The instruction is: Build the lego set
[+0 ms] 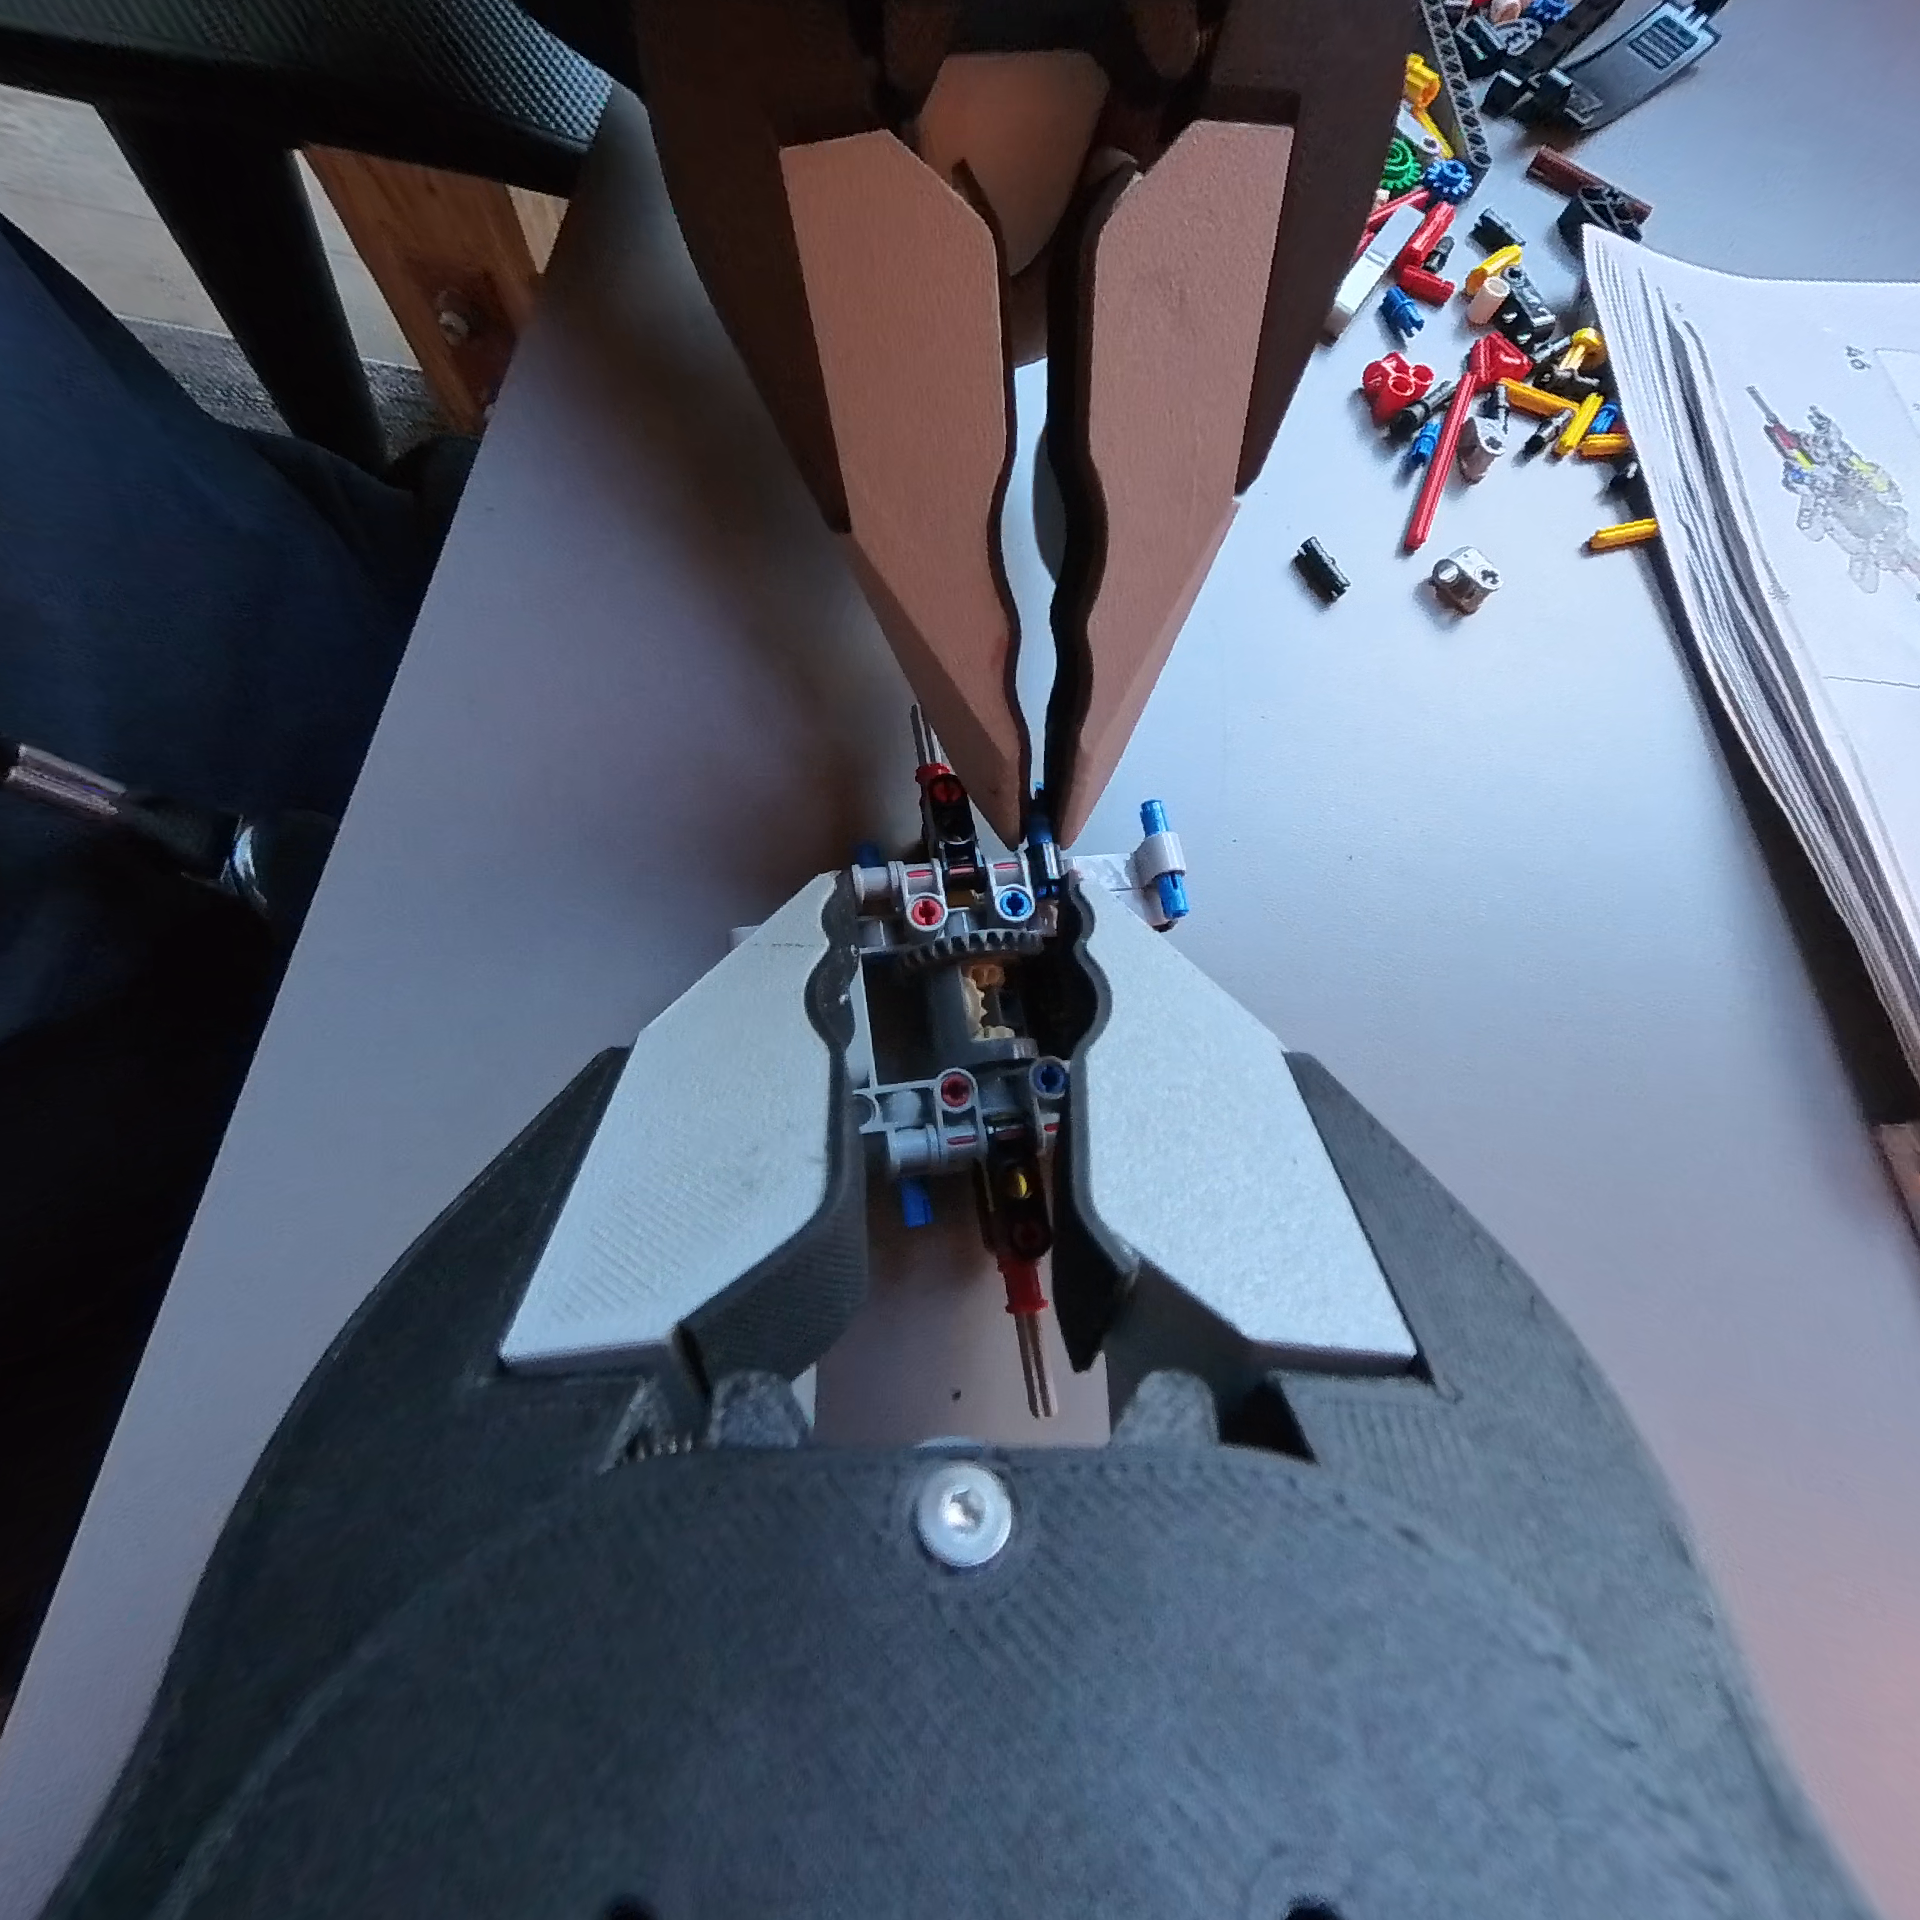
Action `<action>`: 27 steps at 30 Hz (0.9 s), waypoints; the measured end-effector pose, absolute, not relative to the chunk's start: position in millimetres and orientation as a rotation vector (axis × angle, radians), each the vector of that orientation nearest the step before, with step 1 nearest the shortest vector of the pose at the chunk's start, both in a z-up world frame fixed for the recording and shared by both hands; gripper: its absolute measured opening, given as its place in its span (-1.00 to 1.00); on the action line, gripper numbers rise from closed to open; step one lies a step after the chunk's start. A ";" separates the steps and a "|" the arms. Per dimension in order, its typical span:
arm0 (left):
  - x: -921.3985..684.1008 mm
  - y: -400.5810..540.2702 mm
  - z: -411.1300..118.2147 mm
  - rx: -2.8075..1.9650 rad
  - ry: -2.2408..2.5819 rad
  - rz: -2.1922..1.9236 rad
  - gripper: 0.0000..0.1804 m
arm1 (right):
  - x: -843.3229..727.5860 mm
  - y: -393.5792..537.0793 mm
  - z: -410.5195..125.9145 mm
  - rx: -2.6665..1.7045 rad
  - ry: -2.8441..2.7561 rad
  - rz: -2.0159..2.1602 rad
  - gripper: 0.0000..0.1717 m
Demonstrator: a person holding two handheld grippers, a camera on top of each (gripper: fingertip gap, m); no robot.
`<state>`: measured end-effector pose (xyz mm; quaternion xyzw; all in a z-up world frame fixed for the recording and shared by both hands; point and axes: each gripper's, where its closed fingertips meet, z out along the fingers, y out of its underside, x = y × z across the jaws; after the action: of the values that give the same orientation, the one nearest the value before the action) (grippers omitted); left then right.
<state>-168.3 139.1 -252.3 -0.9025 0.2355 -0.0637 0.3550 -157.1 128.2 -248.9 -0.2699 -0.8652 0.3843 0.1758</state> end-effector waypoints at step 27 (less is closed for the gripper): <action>-173.4 125.7 -258.3 -2.346 0.703 -0.153 -0.98 | -159.7 122.3 -250.4 -0.619 -2.408 1.060 -0.55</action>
<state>-173.4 125.7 -258.3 -0.9001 0.2696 -0.0588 0.3371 -159.7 122.3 -250.4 -0.2236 -0.8696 0.3828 0.2175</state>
